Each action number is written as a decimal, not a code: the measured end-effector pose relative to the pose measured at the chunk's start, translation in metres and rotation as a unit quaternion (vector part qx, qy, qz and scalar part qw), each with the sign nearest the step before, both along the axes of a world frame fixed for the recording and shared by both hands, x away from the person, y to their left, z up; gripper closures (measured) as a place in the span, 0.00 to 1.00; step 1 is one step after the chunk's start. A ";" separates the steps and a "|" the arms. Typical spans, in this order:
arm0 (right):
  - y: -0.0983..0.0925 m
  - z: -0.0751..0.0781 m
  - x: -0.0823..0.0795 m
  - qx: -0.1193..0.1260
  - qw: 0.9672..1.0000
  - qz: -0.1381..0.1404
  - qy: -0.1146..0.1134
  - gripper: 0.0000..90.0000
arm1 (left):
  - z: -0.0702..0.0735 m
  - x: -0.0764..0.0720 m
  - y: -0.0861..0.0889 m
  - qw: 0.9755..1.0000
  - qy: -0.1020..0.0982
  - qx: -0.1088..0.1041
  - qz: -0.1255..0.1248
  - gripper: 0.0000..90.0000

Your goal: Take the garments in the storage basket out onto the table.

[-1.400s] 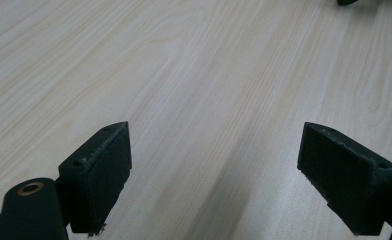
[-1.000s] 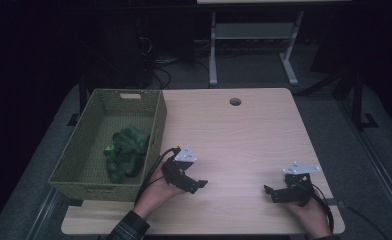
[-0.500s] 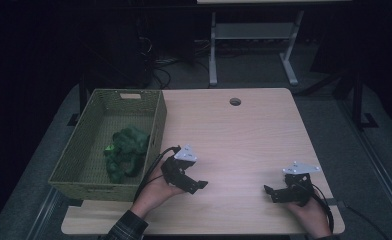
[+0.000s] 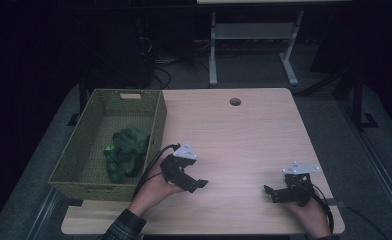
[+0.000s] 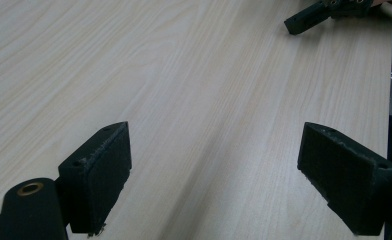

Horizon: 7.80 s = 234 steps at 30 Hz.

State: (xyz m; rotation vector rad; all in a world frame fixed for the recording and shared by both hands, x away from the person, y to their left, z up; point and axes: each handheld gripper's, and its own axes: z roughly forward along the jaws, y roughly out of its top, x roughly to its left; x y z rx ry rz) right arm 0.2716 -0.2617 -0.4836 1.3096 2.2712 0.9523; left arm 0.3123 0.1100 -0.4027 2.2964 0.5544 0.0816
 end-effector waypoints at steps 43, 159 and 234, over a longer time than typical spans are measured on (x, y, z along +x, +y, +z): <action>0.000 0.000 0.000 -0.001 1.000 0.000 0.001 0.01 | 0.055 0.023 0.023 0.999 -0.029 0.011 0.023 0.15; 0.000 0.000 0.000 -0.001 1.000 0.000 0.001 0.01 | 0.029 0.069 0.197 0.961 0.017 0.122 0.246 0.24; 0.000 0.000 0.000 -0.001 1.000 0.000 0.001 0.01 | 0.207 0.056 0.076 0.993 -0.070 0.026 0.092 0.88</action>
